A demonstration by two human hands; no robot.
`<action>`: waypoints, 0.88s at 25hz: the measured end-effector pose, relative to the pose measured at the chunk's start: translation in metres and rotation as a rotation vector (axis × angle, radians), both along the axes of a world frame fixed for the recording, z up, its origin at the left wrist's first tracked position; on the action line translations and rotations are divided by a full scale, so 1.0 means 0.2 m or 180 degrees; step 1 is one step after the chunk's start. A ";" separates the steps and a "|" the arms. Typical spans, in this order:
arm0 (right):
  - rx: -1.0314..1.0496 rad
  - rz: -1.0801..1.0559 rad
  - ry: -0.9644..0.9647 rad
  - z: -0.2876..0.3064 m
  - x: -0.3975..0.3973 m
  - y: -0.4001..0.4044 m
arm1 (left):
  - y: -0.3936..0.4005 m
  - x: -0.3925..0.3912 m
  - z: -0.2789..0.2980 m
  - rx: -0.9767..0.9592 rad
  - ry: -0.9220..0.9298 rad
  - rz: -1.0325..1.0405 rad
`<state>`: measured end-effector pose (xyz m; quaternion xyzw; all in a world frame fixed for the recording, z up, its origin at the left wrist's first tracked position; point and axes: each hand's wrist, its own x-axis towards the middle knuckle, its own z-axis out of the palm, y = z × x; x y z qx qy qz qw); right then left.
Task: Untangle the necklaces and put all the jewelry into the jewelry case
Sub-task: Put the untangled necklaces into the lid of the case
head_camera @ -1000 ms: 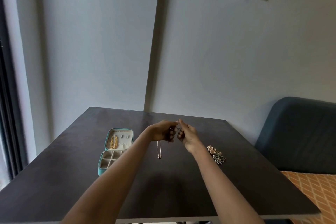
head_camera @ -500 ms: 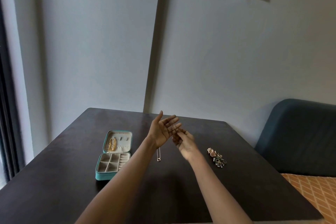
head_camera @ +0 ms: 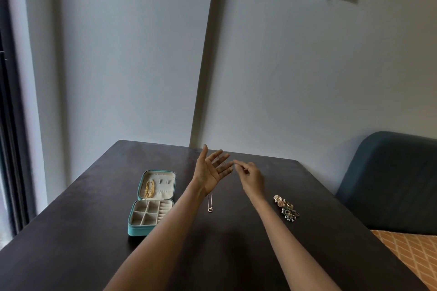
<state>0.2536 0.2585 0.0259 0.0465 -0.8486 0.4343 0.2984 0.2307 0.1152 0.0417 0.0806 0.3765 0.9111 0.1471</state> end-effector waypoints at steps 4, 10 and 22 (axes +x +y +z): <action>0.0692 0.0027 -0.0182 0.06 0.01 -0.02 | 0.01 0.01 -0.03 -0.0006 -0.0013 0.0108; 0.1165 -0.0123 -0.0086 0.10 0.03 -0.04 | 0.01 0.02 -0.02 -0.0051 0.0117 0.0039; 0.0139 0.0154 -0.0267 0.11 0.00 -0.10 | 0.01 0.01 0.01 0.0471 -0.0139 -0.0251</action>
